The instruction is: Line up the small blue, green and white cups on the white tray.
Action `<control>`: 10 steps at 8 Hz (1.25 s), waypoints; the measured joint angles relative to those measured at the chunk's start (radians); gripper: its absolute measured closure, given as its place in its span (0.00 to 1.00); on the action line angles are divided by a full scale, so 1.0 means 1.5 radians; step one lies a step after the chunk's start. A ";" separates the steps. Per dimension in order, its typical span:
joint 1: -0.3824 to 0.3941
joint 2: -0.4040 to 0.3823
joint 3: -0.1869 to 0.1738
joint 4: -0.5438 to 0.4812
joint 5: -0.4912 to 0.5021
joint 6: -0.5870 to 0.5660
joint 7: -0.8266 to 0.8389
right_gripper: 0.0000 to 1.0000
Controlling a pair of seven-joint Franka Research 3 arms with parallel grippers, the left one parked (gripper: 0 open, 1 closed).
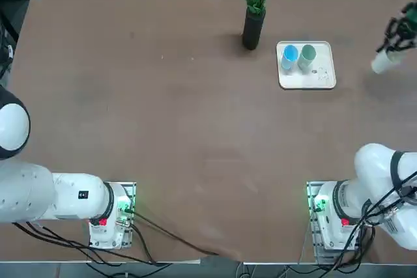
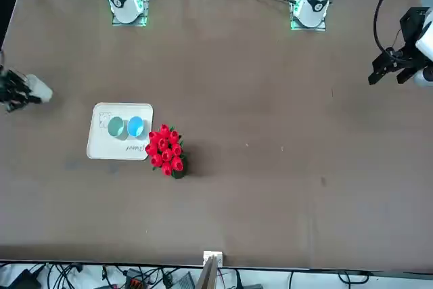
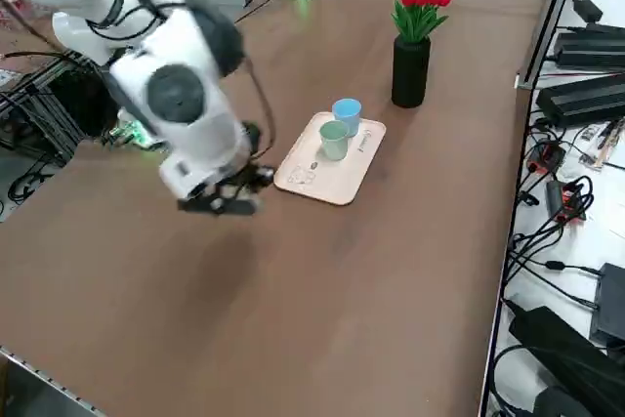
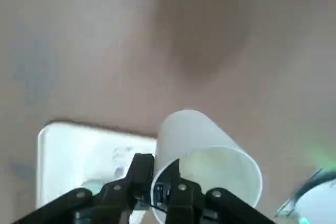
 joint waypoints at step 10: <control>0.168 0.042 0.000 -0.134 0.002 0.310 0.271 0.96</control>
